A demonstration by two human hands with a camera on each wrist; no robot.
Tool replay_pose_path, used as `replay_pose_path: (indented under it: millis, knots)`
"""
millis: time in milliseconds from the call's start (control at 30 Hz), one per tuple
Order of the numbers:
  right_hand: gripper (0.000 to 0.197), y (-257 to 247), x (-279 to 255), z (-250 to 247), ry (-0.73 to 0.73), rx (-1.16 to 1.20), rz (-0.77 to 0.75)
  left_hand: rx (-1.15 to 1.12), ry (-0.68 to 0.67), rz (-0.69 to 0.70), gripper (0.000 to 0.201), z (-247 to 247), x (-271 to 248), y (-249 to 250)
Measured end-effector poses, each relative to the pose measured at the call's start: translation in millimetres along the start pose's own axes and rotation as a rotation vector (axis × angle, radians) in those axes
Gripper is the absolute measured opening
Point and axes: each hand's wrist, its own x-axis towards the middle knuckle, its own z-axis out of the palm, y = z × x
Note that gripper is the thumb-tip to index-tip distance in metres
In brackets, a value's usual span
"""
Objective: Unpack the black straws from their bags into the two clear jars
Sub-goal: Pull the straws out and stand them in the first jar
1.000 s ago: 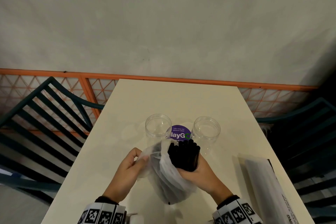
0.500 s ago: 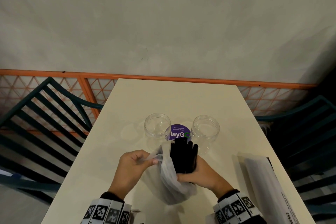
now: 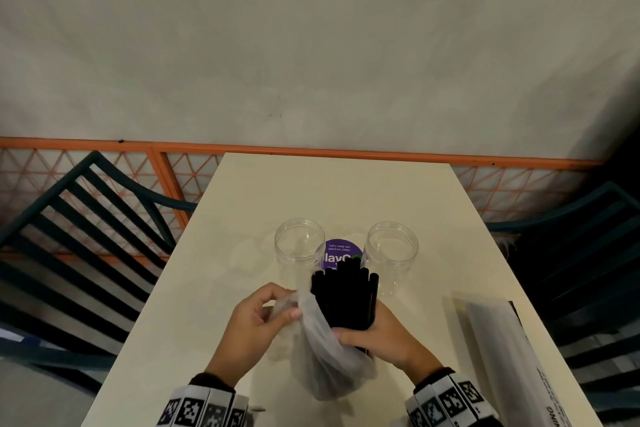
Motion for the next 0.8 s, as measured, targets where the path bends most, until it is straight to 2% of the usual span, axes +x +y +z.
replay_pose_path:
  millis: [100, 267, 333, 367, 433, 467, 533, 600, 667, 733, 800]
  knots:
    - [0.082, 1.9, -0.2, 0.5, -0.041, -0.016, -0.025, -0.019, 0.078, -0.038, 0.022, 2.1, -1.1, -13.2]
    - [0.102, 15.3, 0.0, 3.9, -0.136, -0.081, 0.002, -0.327, 0.094, -0.205, 0.022, 5.4, -2.6, -17.4]
    - [0.101, 17.7, 0.4, 5.7, -0.15, -0.083, 0.017, -0.404, 0.047, -0.215, 0.013, 5.9, -2.6, -16.0]
    - [0.099, 16.5, 1.2, 6.7, -0.156, -0.082, 0.016, -0.414, 0.022, -0.211, 0.021, 5.5, -3.3, -13.8]
    - [0.098, 12.7, 3.5, 8.0, -0.147, -0.101, -0.012, -0.31, -0.064, -0.162, 0.066, 1.3, -3.2, -12.6]
    - [0.097, 11.2, 4.9, 8.5, -0.134, -0.11, -0.035, -0.227, -0.081, -0.123, 0.075, -0.1, -3.2, -12.0]
    - [0.09, 9.6, 7.0, 8.4, -0.107, -0.095, -0.071, -0.097, -0.081, -0.047, 0.072, -1.7, -1.9, -9.3]
    - [0.08, 8.3, 8.0, 7.8, -0.096, -0.071, -0.06, -0.032, -0.042, 0.023, 0.058, -2.6, 0.4, -10.7]
    - [0.066, 6.2, 8.7, 8.3, -0.137, -0.067, -0.016, -0.061, 0.04, 0.036, 0.044, -1.4, 3.0, -14.0]
    - [0.055, 3.8, 7.1, 8.8, -0.197, -0.095, 0.034, -0.136, 0.137, -0.007, 0.043, 2.0, 3.9, -18.5]
    - [0.068, 5.8, 4.8, 7.7, -0.264, -0.126, 0.075, -0.16, 0.217, -0.026, 0.041, 5.1, 4.2, -23.3]
